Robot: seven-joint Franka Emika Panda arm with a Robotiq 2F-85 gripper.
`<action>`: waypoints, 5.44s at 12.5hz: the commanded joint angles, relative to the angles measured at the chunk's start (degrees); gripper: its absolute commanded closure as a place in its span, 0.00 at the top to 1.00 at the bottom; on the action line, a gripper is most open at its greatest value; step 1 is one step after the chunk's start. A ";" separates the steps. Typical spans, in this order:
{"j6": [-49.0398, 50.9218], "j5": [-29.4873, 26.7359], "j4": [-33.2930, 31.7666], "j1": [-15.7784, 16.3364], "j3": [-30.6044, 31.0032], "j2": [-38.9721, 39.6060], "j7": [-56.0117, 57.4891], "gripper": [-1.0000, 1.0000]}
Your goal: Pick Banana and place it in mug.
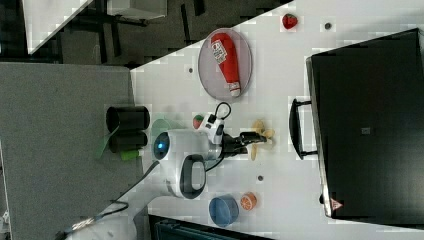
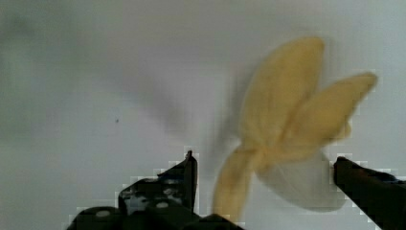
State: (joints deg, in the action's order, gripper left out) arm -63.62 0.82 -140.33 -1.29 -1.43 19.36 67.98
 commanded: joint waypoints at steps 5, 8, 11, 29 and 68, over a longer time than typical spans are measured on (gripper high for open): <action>-6.26 0.33 -0.02 -0.06 0.08 1.31 4.53 0.57; -6.24 0.33 -0.16 -0.17 -0.20 0.86 4.51 0.32; -5.89 0.31 -0.03 -0.23 -1.02 -1.18 4.16 0.32; 36.25 -6.13 8.16 2.65 16.28 -29.57 -26.51 0.32; 52.71 -0.58 26.09 0.45 -4.19 -35.96 -61.90 1.00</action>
State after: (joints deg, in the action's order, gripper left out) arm -12.46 1.04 -113.81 -0.72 -6.82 -16.81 15.35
